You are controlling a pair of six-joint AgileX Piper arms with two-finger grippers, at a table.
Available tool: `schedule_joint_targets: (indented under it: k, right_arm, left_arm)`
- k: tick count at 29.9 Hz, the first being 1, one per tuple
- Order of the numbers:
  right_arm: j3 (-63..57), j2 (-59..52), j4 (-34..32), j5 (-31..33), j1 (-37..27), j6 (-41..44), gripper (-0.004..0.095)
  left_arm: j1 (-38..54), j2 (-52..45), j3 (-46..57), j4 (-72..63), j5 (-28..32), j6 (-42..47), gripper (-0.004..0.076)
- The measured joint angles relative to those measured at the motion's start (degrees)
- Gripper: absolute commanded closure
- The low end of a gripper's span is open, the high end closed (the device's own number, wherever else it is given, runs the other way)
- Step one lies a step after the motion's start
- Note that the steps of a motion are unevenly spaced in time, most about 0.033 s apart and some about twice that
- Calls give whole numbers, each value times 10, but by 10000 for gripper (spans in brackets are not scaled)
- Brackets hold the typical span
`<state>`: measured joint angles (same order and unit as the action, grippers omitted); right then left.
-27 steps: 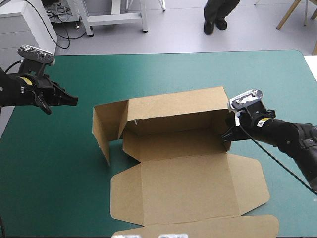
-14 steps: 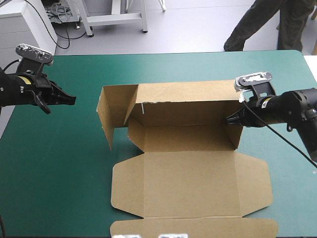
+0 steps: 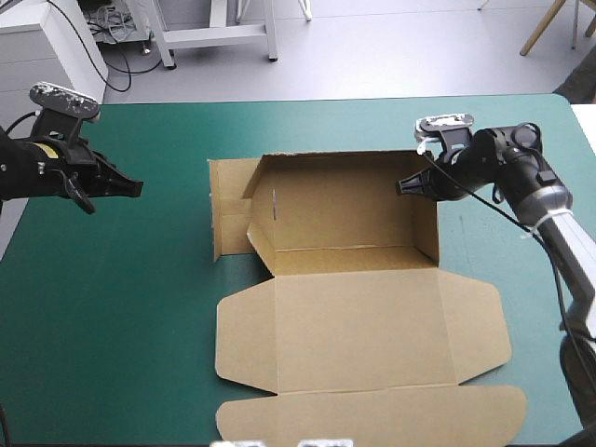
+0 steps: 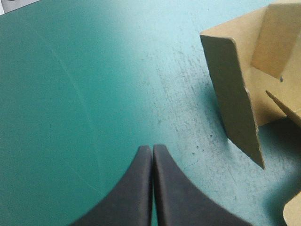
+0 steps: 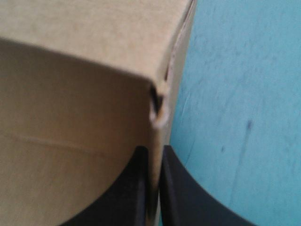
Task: Fold the box
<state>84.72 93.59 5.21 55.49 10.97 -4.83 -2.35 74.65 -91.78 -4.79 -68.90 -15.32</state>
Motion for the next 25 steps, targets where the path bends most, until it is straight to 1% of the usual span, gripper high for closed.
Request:
schedule_joint_targets:
  k: [4, 6, 7, 9, 11, 16, 18, 19, 25]
  right_arm:
    - [29, 61, -3, -71, 0, 1, 920]
    - [42, 87, -3, -94, -1, 1, 888]
    - [49, 96, -3, -100, -1, 1, 855]
    - [62, 114, -3, -103, -1, -3, 769]
    - [71, 125, -3, -97, -1, -14, 646]
    - [88, 139, -7, -59, 0, -30, 257]
    - [103, 140, -7, -38, 0, -30, 180]
    - [110, 140, -7, -26, 0, -30, 156]
    - [157, 122, -8, 45, -1, -30, 156]
  left_arm:
    - [0, 0, 0, 0, 0, 0, 734]
    - [0, 0, 0, 0, 0, 0, 734]
    - [0, 0, 0, 0, 0, 0, 734]
    - [0, 0, 0, 0, 0, 0, 734]
    - [0, 0, 0, 0, 0, 0, 734]
    - [0, 0, 0, 0, -1, 0, 734]
    - [0, 0, 0, 0, -1, 0, 734]
    - [0, 0, 0, 0, -1, 0, 734]
    - [0, 0, 0, 1, -2, 0, 734]
